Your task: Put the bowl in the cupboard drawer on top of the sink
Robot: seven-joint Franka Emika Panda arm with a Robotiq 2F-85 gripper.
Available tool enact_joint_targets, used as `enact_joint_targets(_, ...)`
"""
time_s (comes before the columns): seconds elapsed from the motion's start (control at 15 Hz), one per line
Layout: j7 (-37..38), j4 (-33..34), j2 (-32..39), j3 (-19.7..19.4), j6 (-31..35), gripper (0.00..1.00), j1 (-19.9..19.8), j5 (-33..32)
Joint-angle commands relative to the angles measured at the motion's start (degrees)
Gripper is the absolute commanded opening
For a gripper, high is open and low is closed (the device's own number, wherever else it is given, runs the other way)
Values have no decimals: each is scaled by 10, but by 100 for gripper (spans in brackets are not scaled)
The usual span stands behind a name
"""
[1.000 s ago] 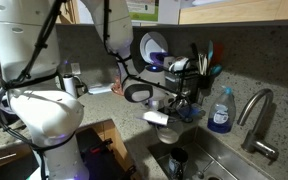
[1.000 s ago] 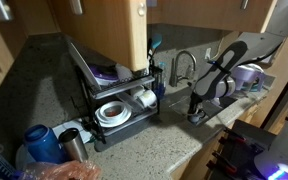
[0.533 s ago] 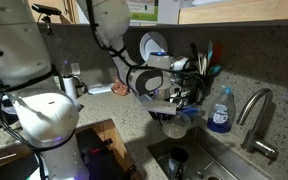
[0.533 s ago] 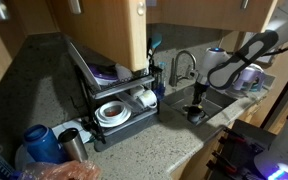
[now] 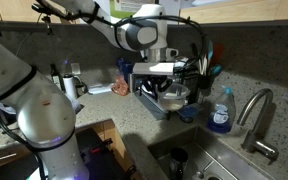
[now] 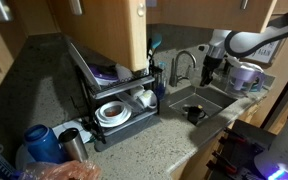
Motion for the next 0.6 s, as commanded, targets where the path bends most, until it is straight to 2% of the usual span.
enact_joint_targets(0.0,0,32,-54,6,-82,1,0,5)
enact_joint_targets(0.53,4,81,-90,2,-149,1,10,14)
